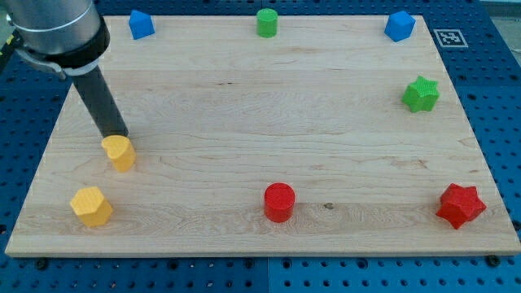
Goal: Push the heart into the hexagon
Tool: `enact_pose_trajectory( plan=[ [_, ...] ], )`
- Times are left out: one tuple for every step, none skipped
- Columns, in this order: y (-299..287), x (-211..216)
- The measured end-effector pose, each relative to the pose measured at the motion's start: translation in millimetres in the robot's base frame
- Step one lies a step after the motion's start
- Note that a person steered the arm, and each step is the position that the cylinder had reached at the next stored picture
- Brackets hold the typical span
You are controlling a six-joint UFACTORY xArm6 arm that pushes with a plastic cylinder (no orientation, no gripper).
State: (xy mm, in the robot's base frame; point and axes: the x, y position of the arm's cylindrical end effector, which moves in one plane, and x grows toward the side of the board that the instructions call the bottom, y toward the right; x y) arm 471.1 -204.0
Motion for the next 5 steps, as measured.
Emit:
enact_pose_trajectory(
  plan=[
    [20,20],
    [66,23],
    [88,34],
    [75,37],
    [69,37]
  ],
)
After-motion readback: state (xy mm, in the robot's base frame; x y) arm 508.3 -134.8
